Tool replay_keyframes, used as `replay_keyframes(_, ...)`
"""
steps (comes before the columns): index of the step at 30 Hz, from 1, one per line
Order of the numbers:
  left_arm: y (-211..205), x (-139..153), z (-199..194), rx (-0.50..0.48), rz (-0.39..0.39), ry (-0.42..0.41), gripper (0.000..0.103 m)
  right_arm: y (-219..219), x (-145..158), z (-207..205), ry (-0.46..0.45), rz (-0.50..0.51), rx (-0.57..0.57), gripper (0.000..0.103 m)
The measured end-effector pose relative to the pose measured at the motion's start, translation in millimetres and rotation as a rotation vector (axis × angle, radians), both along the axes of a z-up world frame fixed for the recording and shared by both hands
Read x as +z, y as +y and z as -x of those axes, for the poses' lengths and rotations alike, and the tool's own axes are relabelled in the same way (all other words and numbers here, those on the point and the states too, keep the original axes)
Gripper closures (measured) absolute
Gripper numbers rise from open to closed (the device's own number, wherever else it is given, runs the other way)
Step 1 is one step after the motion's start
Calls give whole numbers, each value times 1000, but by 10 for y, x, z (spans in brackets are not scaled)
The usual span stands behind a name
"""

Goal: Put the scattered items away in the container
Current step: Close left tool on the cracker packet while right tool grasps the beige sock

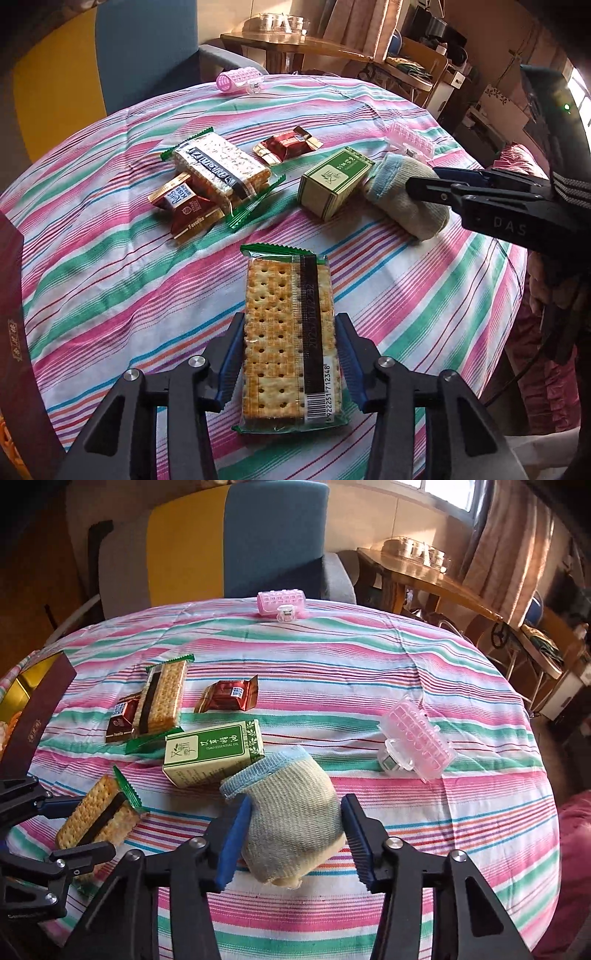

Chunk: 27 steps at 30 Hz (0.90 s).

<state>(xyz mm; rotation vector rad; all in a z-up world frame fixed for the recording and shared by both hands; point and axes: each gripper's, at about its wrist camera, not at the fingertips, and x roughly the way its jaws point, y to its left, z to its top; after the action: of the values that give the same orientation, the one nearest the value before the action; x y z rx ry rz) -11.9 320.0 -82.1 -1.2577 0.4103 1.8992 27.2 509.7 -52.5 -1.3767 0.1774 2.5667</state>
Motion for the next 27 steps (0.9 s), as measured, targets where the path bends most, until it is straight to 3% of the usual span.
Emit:
replay_keyframes(8,-325,20,-114,26,-16,-17,55,-82,47,-327,37,111,-80,60)
replay_keyframes(11,-486,27,-154,46,-31,-41,55,-223,33,-431,23,131,-59,59)
replay_keyframes(14,-624,51,-203,65,-28,-30,55,-355,75,-561,47,263,-8,57)
replay_keyframes(15,-668,54,-196,77,-28,-29,55,-414,92,-607,58,277,3,50)
replay_keyframes(17,-749,51,-168,103,-28,-38,55,-526,121,-685,77,276,20,41)
replay_keyframes(19,-820,57,-126,123,-52,-58,47,-591,134,-742,93,281,20,33)
replay_keyframes(21,-860,85,-118,122,-79,-65,40,-637,152,-774,104,243,18,29)
replay_keyframes(27,-906,151,-142,111,-100,-30,39,-668,167,-725,94,127,12,23)
